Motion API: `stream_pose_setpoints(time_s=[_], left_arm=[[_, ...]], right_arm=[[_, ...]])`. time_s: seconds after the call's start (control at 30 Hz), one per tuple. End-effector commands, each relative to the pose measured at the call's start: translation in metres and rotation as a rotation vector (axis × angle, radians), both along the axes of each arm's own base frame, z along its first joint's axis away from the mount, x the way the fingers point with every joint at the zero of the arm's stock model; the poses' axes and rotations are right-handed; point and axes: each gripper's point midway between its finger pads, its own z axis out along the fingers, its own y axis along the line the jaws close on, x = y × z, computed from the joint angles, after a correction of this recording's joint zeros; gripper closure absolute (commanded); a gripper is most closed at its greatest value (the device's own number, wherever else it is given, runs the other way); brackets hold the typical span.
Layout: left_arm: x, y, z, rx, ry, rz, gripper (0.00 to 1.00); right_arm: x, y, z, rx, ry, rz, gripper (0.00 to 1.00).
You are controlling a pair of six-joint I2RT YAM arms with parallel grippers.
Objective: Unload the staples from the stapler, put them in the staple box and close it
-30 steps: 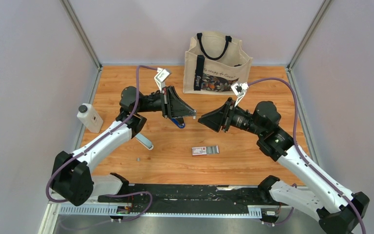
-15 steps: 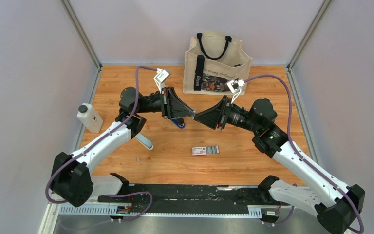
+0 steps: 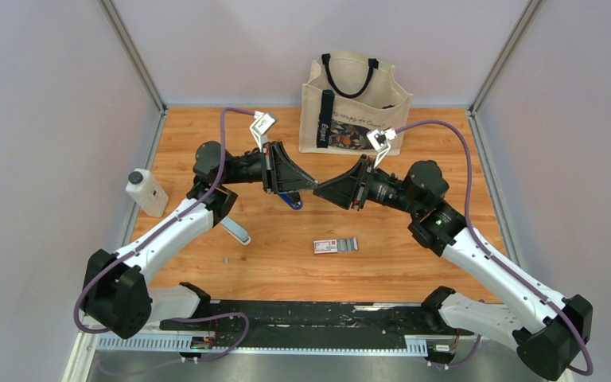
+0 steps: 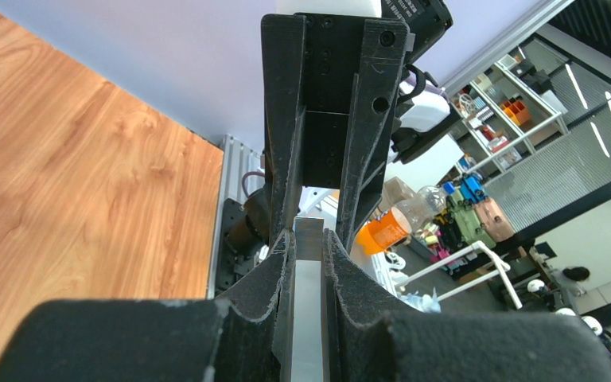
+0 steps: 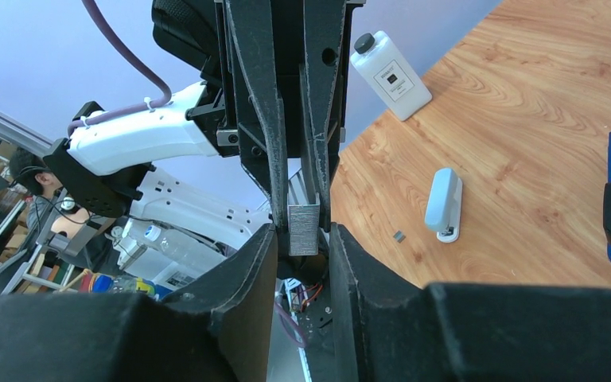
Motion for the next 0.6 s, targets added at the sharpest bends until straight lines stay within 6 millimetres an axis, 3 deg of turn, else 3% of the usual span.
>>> stream_pose_setpoints(time_s=[0.0,0.23,0.57], left_arm=[[-0.011,0.004,0.012,-0.023,-0.073,-0.009,1.00],[-0.011,0.005,0.013,-0.026,-0.093,-0.005,1.00],[-0.010,0.004,0.011,-0.016,-0.092,-0.002,1.00]], right_arm=[[-0.005,0.004,0.013,0.035,-0.028,0.019,0.70],[-0.008,0.003,0.001,0.028,-0.005,0.018,0.70],[-0.010,0.001,0.001,0.032,-0.009,0.018,0.68]])
